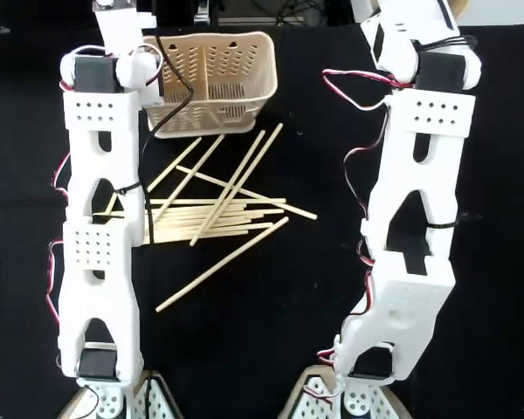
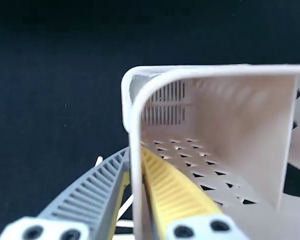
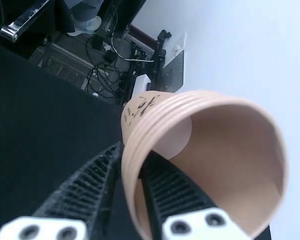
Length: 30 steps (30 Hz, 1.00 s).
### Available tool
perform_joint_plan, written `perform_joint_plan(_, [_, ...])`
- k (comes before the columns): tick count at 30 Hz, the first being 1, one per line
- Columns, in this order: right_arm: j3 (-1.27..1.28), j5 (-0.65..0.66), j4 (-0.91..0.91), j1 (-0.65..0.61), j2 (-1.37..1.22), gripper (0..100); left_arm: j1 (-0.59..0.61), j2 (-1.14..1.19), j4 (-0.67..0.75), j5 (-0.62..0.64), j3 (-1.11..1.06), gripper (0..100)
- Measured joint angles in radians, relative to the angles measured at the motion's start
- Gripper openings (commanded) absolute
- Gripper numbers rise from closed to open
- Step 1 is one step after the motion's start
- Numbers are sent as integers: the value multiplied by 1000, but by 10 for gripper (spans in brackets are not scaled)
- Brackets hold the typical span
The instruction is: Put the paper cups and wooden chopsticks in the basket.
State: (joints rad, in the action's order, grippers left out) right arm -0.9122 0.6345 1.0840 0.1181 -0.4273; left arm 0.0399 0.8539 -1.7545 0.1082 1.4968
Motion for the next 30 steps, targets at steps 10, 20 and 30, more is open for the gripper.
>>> perform_joint_plan(10, [0,-8,0,0,0,12,2,-9,71,2,-40,30])
perform_joint_plan(20, [0,-11,57,-115,-12,12,5,18,83,-14,-38,30])
perform_joint_plan(30, [26,98,153,-238,-40,12,8,75,91,-14,-15,30])
